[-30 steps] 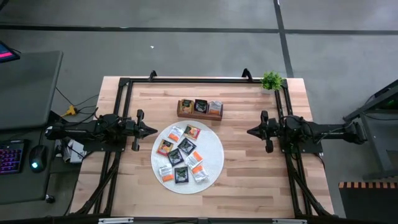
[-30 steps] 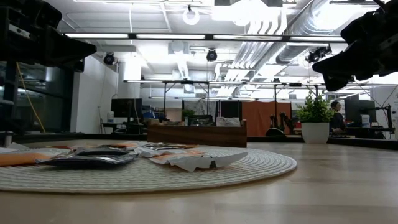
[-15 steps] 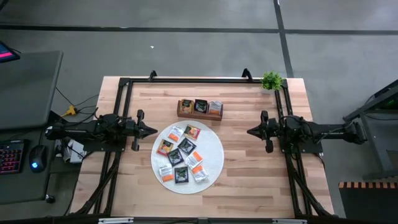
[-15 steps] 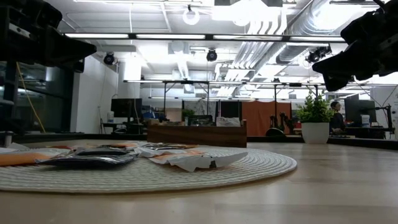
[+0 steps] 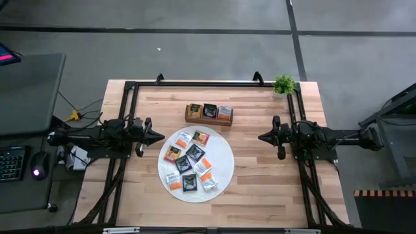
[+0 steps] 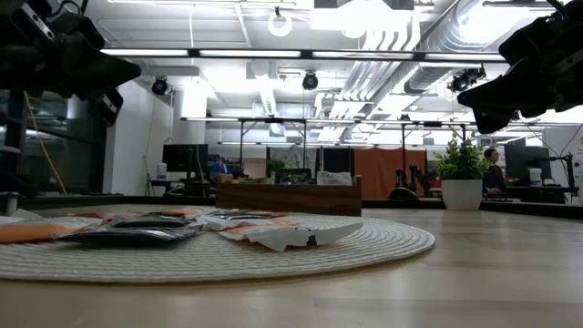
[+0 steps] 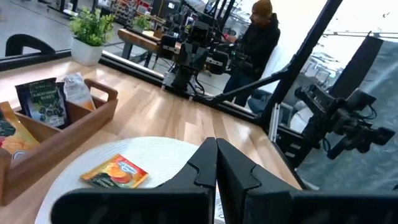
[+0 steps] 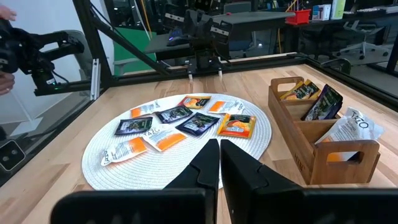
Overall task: Pick & Place Tea
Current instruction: Put the yellow tea bag into the left section of the wooden organizer
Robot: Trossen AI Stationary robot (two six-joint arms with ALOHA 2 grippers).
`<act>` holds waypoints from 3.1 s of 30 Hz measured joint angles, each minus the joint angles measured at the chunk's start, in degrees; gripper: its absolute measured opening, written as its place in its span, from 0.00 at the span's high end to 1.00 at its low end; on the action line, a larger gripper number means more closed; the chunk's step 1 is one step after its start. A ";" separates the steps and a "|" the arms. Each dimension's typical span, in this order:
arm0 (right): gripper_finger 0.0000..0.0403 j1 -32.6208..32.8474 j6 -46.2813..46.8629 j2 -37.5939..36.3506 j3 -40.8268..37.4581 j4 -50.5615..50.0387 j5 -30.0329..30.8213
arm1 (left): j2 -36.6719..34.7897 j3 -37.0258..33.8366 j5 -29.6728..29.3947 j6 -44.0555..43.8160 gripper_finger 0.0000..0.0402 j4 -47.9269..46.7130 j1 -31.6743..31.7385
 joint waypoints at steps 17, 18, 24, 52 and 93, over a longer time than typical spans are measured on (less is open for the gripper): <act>0.97 0.00 0.02 0.02 0.00 0.00 -0.01 | 9.93 13.72 -19.33 0.66 0.78 -17.50 0.00; 0.97 0.00 0.00 0.02 0.00 0.00 0.00 | 11.45 14.86 -19.46 -0.45 0.74 -18.10 0.00; 0.97 0.00 0.00 0.02 0.00 0.00 0.00 | 22.36 20.38 -19.83 -11.54 0.55 -22.78 0.00; 0.97 0.00 0.01 0.02 0.00 0.02 0.00 | 48.83 22.72 7.86 -33.30 0.45 -29.23 3.05; 0.97 0.02 0.01 0.02 0.00 0.02 -0.01 | 65.51 22.69 18.55 -28.51 0.45 -17.16 15.94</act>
